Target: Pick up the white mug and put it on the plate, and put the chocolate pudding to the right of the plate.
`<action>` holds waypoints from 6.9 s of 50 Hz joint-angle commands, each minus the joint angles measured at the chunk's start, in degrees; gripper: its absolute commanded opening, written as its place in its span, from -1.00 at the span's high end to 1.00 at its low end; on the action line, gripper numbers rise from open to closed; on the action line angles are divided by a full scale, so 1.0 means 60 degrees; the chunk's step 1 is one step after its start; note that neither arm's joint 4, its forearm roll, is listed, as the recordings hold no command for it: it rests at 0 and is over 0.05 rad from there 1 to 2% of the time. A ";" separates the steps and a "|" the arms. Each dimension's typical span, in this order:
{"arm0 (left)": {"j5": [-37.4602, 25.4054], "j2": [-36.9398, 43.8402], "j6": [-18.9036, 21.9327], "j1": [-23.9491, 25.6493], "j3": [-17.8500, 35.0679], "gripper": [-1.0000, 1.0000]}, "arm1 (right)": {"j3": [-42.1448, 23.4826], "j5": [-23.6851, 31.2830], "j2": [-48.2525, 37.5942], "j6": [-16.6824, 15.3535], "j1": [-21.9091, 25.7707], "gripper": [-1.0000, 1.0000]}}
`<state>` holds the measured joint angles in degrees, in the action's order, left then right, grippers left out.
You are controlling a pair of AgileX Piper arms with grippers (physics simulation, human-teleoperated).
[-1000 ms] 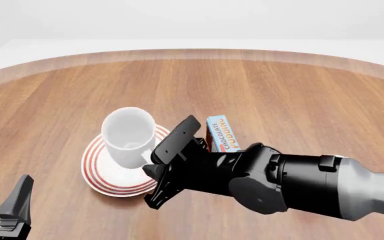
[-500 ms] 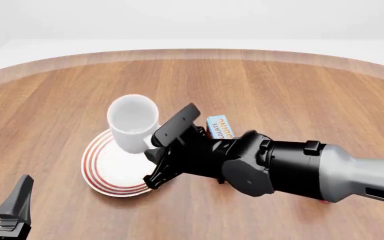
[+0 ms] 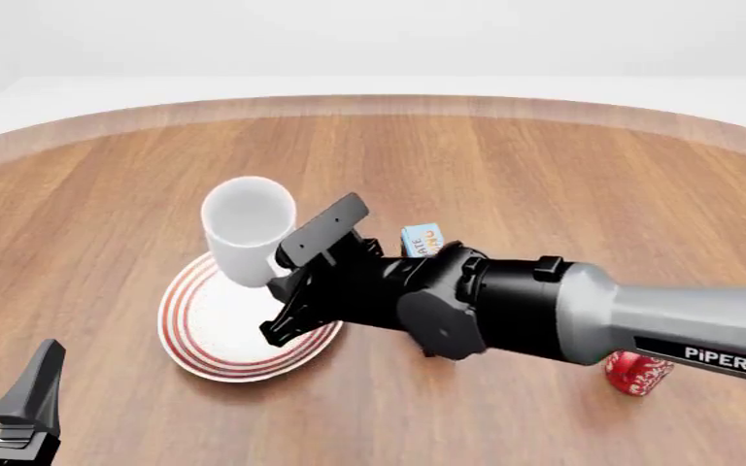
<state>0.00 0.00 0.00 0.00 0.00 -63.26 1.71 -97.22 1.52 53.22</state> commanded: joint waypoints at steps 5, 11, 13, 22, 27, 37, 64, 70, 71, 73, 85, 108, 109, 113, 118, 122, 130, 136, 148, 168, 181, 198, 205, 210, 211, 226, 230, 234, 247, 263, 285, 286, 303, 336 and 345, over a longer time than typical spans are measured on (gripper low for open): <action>0.0000 0.0000 0.0000 0.0000 0.0000 -1.00 | -0.0655 0.0143 -0.0575 0.0268 -0.0114 1.00; 0.0000 0.0000 0.0000 0.0000 0.0000 -1.00 | -0.0809 0.0181 -0.0751 0.0373 -0.0123 1.00; 0.0000 0.0000 0.0000 0.0000 0.0000 -1.00 | -0.0829 0.0178 -0.0793 0.0486 -0.0102 1.00; 0.0000 0.0000 0.0000 0.0000 0.0000 -1.00 | -0.0851 0.0141 -0.0968 0.0568 -0.0040 1.00; 0.0000 0.0000 0.0000 0.0000 0.0000 -1.00 | -0.0859 0.0133 -0.1048 0.0615 -0.0052 1.00; 0.0000 0.0000 0.0000 0.0000 0.0000 -1.00 | -0.0842 0.0141 -0.1175 0.0708 -0.0047 1.00; 0.0000 0.0000 0.0000 0.0000 0.0000 -1.00 | -0.0863 0.0078 -0.1703 0.0948 -0.0008 1.00; 0.0000 0.0000 0.0000 0.0000 0.0000 -1.00 | -0.0876 0.0082 -0.1777 0.0946 -0.0010 1.00; 0.0000 0.0000 0.0000 0.0000 0.0000 -1.00 | -0.0887 0.0082 -0.1800 0.0940 -0.0018 1.00; 0.0000 0.0000 0.0000 0.0000 0.0000 -1.00 | -0.0883 0.0072 -0.1818 0.0971 -0.0002 1.00; 0.0000 0.0000 0.0000 0.0000 0.0000 -1.00 | -0.0903 0.0058 -0.1910 0.0983 -0.0020 1.00; 0.0000 0.0000 0.0000 0.0000 0.0000 -1.00 | -0.0941 0.0020 -0.2248 0.1107 0.0039 1.00; 0.0000 0.0000 0.0000 0.0000 0.0000 -1.00 | -0.0941 0.0020 -0.2248 0.1107 0.0039 1.00; 0.0000 0.0000 0.0000 0.0000 0.0000 -1.00 | -0.0958 0.0031 -0.2283 0.1138 0.0063 1.00; 0.0000 0.0000 0.0000 0.0000 0.0000 -1.00 | -0.0986 0.0037 -0.2364 0.1151 0.0069 1.00; 0.0000 0.0000 0.0000 0.0000 0.0000 -1.00 | -0.1000 0.0046 -0.2393 0.1179 0.0074 1.00; 0.0000 0.0000 0.0000 0.0000 0.0000 -1.00 | -0.1005 0.0059 -0.2454 0.1194 0.0071 1.00; 0.0000 0.0000 0.0000 0.0000 0.0000 -1.00 | -0.1026 0.0084 -0.2525 0.1234 0.0095 1.00; 0.0000 0.0000 0.0000 0.0000 0.0000 -1.00 | -0.1069 0.0130 -0.2642 0.1277 0.0145 1.00; 0.0000 0.0000 0.0000 0.0000 0.0000 -1.00 | -0.1140 0.0192 -0.2729 0.1301 0.0129 1.00; 0.0000 0.0000 0.0000 0.0000 0.0000 -1.00 | -0.1101 0.0171 -0.2623 0.1326 0.0141 -1.00; 0.0000 0.0000 0.0000 0.0000 0.0000 -1.00 | -0.1021 0.0161 -0.2477 0.1388 0.0205 -1.00; 0.0000 0.0000 0.0000 0.0000 0.0000 -1.00 | -0.0913 0.0181 -0.2277 0.1339 0.0188 -1.00; 0.0000 0.0000 0.0000 0.0000 0.0000 -1.00 | -0.0806 0.0172 -0.2115 0.1278 0.0150 -1.00; 0.0000 0.0000 0.0000 0.0000 0.0000 -1.00 | -0.0790 0.0171 -0.2080 0.1272 0.0137 -1.00; 0.0000 0.0000 0.0000 0.0000 0.0000 -1.00 | -0.0416 0.0141 -0.1446 0.1038 0.0082 -1.00; 0.0000 0.0000 0.0000 0.0000 0.0000 -1.00 | -0.0318 0.0122 -0.1316 0.0952 0.0039 -1.00; 0.0000 0.0000 0.0000 0.0000 0.0000 -1.00 | -0.0209 0.0136 -0.1175 0.0867 0.0035 -1.00; 0.0000 0.0000 0.0000 0.0000 0.0000 -1.00 | 0.0257 -0.0014 -0.0657 0.0670 -0.0070 -1.00; 0.0000 0.0000 0.0000 0.0000 0.0000 -1.00 | 0.1103 -0.0296 0.0144 0.0573 -0.0088 -1.00; 0.0000 0.0000 0.0000 0.0000 0.0000 -1.00 | 0.2440 -0.0984 0.1252 0.0442 -0.0191 -1.00; 0.0000 0.0000 0.0000 0.0000 0.0000 -1.00 | 0.2443 -0.0985 0.1253 0.0442 -0.0191 -1.00; 0.0000 0.0000 0.0000 0.0000 0.0000 -1.00 | 0.3561 -0.1610 0.2146 0.0377 -0.0238 -1.00; 0.0000 0.0000 0.0000 0.0000 0.0000 -1.00 | 0.6307 -0.2901 0.4539 0.0207 -0.0525 -1.00; 0.0000 0.0000 0.0000 0.0000 0.0000 -1.00 | 0.7091 -0.3045 0.5371 0.0410 -0.0719 -1.00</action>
<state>0.00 0.00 0.00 0.00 0.00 -25.31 -15.36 -69.65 3.43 50.02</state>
